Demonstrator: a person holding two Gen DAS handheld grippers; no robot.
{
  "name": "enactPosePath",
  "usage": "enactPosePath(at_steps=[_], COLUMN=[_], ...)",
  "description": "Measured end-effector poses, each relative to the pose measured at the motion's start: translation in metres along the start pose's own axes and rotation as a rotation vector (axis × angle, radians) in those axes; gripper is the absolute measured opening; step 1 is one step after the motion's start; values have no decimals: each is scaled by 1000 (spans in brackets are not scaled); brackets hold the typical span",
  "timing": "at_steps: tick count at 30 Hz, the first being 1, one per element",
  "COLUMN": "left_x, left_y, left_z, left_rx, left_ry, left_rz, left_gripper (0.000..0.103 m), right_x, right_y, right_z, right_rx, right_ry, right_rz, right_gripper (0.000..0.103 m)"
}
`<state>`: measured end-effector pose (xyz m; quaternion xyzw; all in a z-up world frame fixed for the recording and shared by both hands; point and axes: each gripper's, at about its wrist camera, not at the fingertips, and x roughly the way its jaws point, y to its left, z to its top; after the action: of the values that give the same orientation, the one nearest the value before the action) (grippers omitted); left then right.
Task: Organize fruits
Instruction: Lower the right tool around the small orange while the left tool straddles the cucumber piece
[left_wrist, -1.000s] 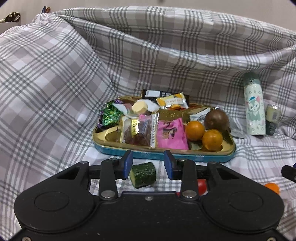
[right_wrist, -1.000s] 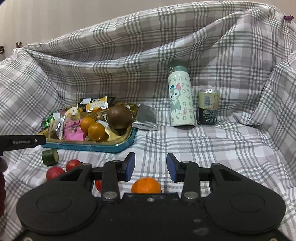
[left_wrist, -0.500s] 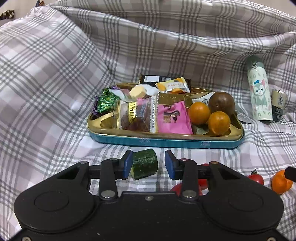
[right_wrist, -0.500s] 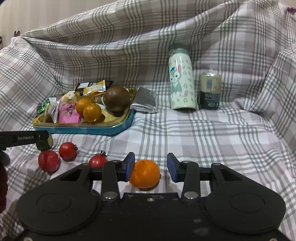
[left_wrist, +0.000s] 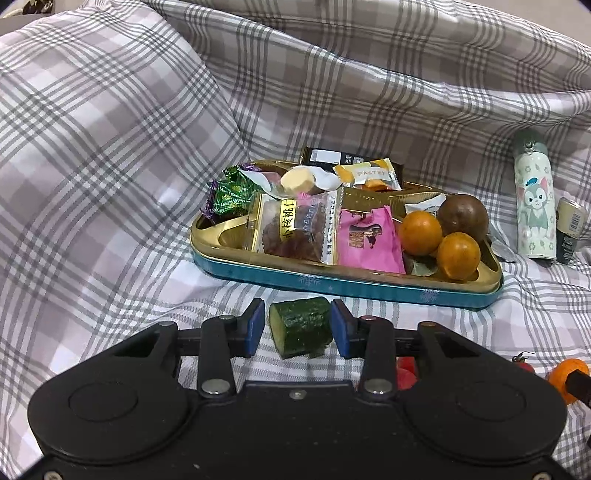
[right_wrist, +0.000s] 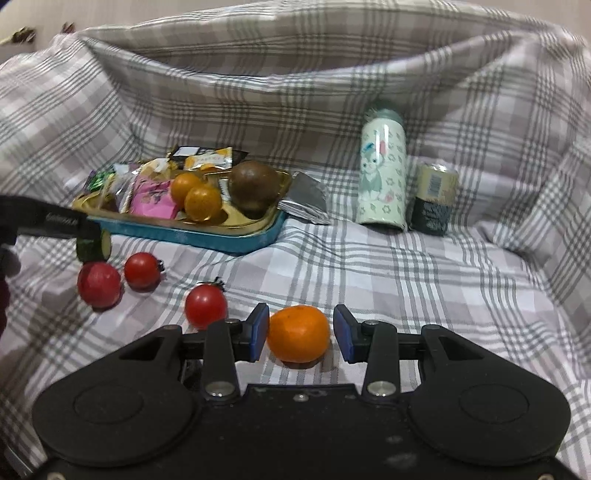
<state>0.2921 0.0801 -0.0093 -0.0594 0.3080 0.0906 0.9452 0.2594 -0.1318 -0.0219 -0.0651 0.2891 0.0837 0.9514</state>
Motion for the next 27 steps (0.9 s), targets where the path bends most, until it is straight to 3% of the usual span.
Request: enactPosePath(at_steps=[9,19,27], left_x=[4,5,5], left_y=[-4,-3,-2], left_z=[-3,-3,-4], left_rx=[15,6,3], left_ry=[17,30,31], left_rz=[-3,-14,-15], left_gripper=[49,49,50], right_x=[11,16,13], right_y=[16,-35,-85], right_z=[-6,10,11], right_rx=[-142,170,383], right_ry=[6,37,47], right_rz=[-82,-39,-151], right_gripper=[41,41,41])
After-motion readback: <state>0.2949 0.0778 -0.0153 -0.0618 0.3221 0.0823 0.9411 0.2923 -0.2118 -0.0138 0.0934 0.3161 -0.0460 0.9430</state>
